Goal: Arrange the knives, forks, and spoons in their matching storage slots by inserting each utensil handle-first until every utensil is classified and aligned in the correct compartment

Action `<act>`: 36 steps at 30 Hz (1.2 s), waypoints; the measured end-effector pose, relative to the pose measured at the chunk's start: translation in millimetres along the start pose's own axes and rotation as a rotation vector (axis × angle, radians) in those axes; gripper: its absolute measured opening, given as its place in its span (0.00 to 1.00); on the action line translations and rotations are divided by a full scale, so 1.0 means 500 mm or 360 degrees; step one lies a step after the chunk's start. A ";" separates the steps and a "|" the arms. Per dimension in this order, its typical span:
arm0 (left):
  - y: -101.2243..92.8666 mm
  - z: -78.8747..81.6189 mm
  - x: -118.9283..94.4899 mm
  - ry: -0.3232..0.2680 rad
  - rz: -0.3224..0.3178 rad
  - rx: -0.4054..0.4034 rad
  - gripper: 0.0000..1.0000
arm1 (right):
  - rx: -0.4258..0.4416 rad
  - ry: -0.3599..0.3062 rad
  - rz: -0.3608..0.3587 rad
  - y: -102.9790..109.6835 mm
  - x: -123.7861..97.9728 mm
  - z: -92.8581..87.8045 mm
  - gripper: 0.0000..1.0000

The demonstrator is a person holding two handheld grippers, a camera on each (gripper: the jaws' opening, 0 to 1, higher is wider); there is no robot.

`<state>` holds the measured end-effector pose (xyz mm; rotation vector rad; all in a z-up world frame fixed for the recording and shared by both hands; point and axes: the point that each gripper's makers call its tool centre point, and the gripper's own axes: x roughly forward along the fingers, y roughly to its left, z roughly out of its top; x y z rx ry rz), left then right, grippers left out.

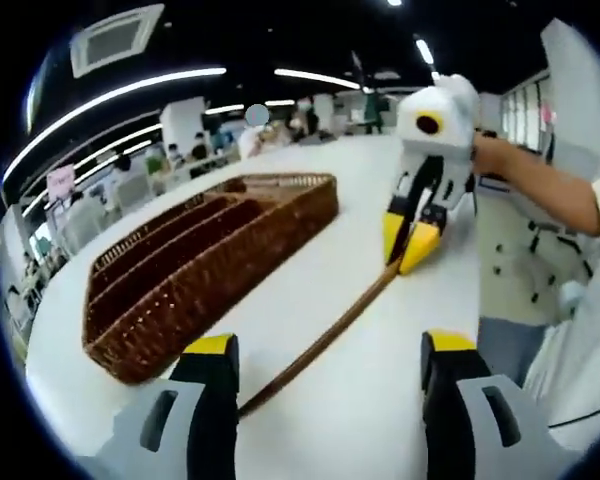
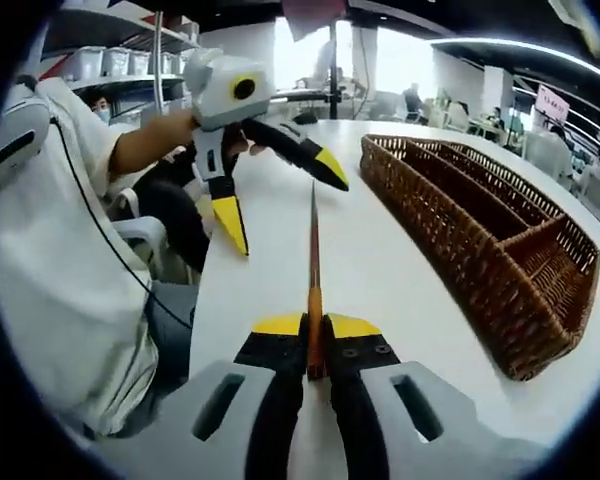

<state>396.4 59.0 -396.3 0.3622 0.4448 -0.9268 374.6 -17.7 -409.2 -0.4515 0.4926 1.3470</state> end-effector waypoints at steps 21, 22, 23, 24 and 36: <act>-0.054 0.006 0.040 0.0266 -0.0426 0.0122 0.26 | -0.0045 0.0002 0.0017 -0.004 -0.004 -0.001 0.07; -0.057 0.007 0.040 0.0276 -0.0437 0.0126 0.25 | -0.0042 0.0000 0.0020 -0.006 -0.005 0.000 0.07; -0.060 0.007 0.041 0.0294 -0.0457 0.0135 0.25 | -0.0038 0.0000 0.0021 -0.007 -0.005 -0.001 0.07; -0.069 0.009 0.040 0.0301 -0.0506 0.0179 0.25 | -0.0038 0.0001 0.0022 -0.007 -0.005 0.000 0.07; -0.083 0.009 0.032 0.0481 -0.0625 0.0326 0.12 | -0.0030 0.0001 0.0027 -0.005 -0.008 0.000 0.07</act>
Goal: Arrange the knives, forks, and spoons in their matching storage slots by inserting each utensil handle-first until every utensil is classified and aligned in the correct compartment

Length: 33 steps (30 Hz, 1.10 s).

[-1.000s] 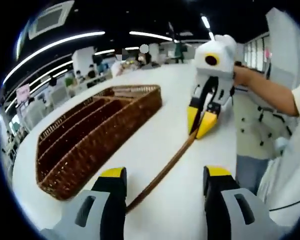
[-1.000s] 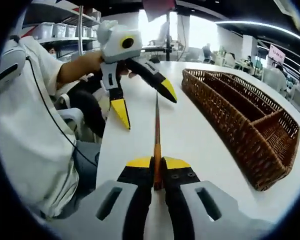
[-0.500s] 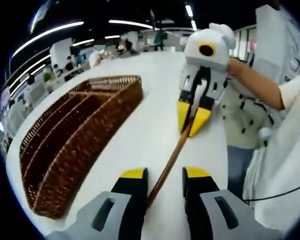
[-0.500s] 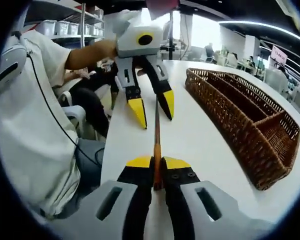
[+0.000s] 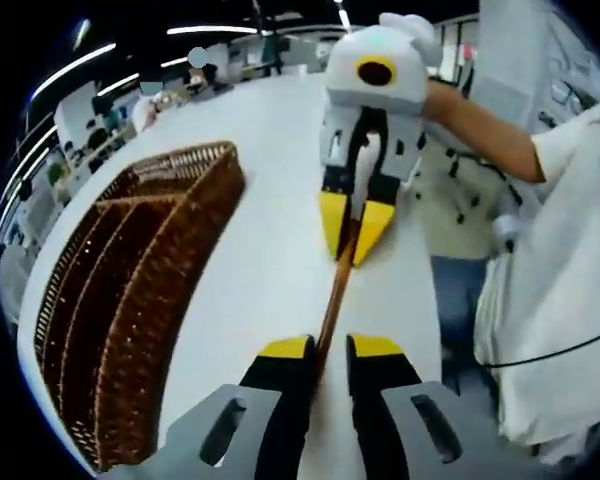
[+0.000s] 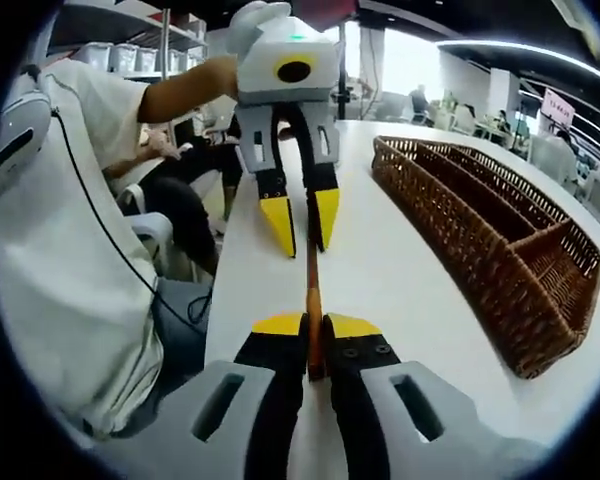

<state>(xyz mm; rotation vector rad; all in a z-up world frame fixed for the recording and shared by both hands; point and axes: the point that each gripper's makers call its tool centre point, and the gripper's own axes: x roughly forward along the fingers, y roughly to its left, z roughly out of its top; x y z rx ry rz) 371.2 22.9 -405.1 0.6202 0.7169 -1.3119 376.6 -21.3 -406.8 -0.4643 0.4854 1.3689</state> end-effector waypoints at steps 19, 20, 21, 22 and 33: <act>-0.056 0.038 -0.019 -0.0069 -0.0008 0.0223 0.04 | -0.0064 0.0034 0.0006 0.017 0.008 0.011 0.12; -0.069 0.042 -0.015 -0.0057 -0.0013 0.0225 0.04 | -0.0079 0.0041 0.0009 0.020 0.010 0.012 0.11; -0.078 0.046 -0.013 -0.0054 -0.0013 0.0226 0.04 | -0.0076 0.0042 0.0008 0.020 0.011 0.013 0.11; -0.090 0.052 -0.012 -0.0056 -0.0018 0.0218 0.04 | -0.0061 0.0054 0.0015 0.022 0.011 0.013 0.10; -0.009 0.047 -0.033 -0.0111 0.0085 0.0194 0.06 | 0.0000 0.0140 -0.0014 0.022 0.013 0.010 0.06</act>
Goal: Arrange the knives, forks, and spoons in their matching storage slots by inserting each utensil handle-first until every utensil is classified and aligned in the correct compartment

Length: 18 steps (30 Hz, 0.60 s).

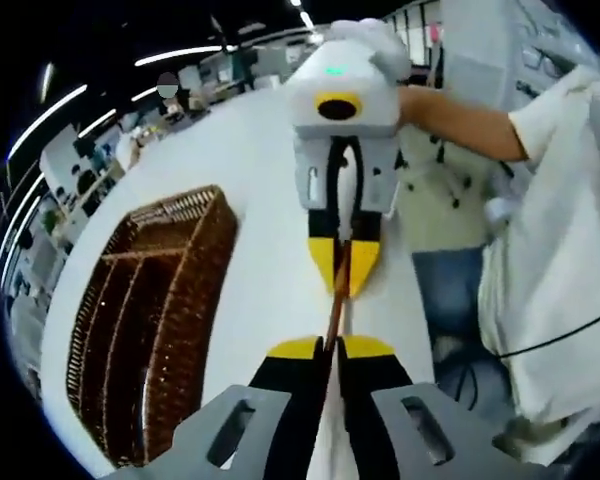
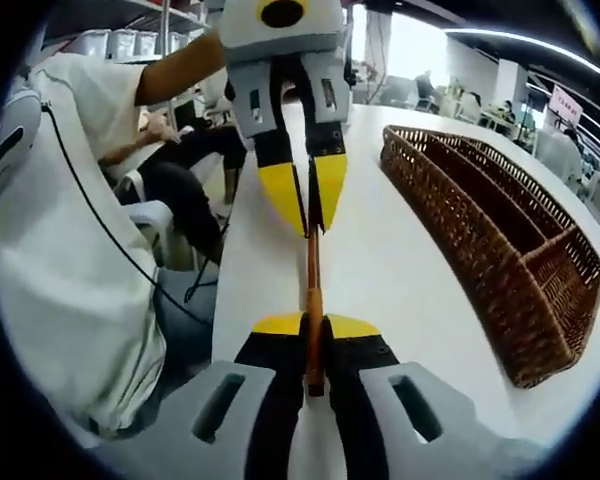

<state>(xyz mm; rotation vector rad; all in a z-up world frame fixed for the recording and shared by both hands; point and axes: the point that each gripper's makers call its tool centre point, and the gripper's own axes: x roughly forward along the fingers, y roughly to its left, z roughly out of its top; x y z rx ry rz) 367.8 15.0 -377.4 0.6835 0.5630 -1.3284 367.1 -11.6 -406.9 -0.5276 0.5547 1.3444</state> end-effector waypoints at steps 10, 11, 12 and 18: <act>0.074 -0.024 -0.053 -0.0175 0.0375 -0.0107 0.57 | 0.0109 -0.0079 -0.0034 -0.019 -0.017 0.006 0.06; 0.083 -0.024 -0.059 -0.0209 0.0423 -0.0157 0.61 | 0.0111 -0.0080 -0.0032 -0.019 -0.018 0.006 0.06; 0.092 -0.026 -0.068 -0.0253 0.0470 -0.0258 0.67 | 0.0132 -0.0082 -0.0035 -0.021 -0.022 0.007 0.06; 0.127 -0.026 -0.105 -0.0402 0.0613 -0.0482 0.85 | 0.0151 -0.0067 -0.0072 -0.029 -0.027 0.002 0.06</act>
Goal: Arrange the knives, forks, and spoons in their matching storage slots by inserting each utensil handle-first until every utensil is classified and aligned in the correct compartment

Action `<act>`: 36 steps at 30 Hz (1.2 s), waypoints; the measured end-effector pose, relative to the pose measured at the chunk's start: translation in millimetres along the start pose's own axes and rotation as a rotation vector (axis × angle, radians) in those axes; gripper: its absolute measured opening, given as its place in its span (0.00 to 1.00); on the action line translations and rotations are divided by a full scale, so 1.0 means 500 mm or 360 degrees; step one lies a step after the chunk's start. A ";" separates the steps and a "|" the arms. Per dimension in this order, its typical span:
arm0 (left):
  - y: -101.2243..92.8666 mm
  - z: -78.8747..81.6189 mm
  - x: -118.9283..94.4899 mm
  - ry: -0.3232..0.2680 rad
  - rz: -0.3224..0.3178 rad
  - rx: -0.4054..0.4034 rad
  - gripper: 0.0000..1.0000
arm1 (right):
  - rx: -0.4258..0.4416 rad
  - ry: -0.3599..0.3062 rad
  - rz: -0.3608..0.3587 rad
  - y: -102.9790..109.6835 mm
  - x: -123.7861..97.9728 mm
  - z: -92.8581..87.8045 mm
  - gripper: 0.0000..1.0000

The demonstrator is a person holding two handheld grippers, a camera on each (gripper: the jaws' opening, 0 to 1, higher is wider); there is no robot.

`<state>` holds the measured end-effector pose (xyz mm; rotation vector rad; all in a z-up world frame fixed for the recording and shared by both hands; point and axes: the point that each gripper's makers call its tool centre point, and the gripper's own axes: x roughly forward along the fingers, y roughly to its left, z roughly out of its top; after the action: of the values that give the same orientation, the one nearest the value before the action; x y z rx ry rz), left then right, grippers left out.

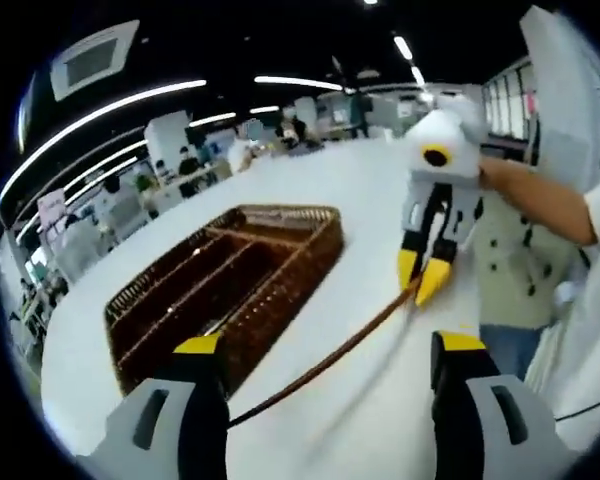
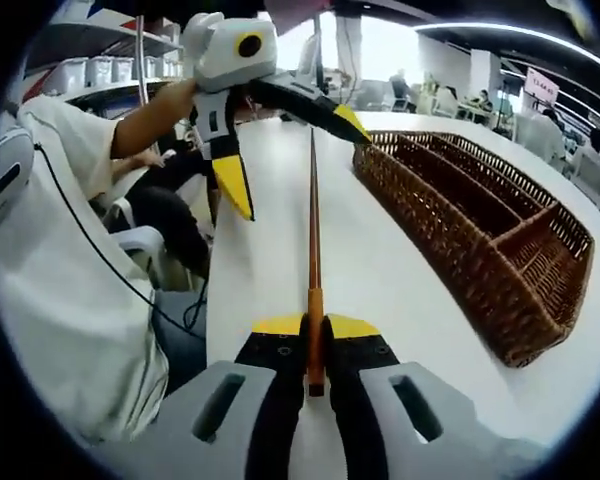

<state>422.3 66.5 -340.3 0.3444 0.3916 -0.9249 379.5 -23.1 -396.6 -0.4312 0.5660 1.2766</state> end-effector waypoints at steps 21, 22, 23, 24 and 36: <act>0.065 -0.006 -0.048 -0.0220 0.0353 -0.0202 1.00 | 0.0089 -0.0018 -0.0109 -0.026 -0.036 0.004 0.06; 0.064 -0.008 -0.048 -0.0223 0.0352 -0.0210 1.00 | 0.0093 -0.0019 -0.0111 -0.027 -0.038 0.005 0.06; 0.065 -0.011 -0.049 -0.0232 0.0361 -0.0227 1.00 | 0.0103 -0.0022 -0.0124 -0.031 -0.040 0.006 0.06; 0.065 -0.012 -0.050 -0.0238 0.0367 -0.0235 1.00 | 0.0106 -0.0022 -0.0127 -0.031 -0.041 0.006 0.06; 0.059 -0.051 -0.049 -0.0270 0.0482 -0.0284 1.00 | 0.0387 -0.0133 -0.0354 -0.112 -0.088 0.043 0.06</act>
<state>428.6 111.7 -347.7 0.1540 0.2545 -0.6124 429.0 -57.8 -353.2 -0.2300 0.5777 0.9944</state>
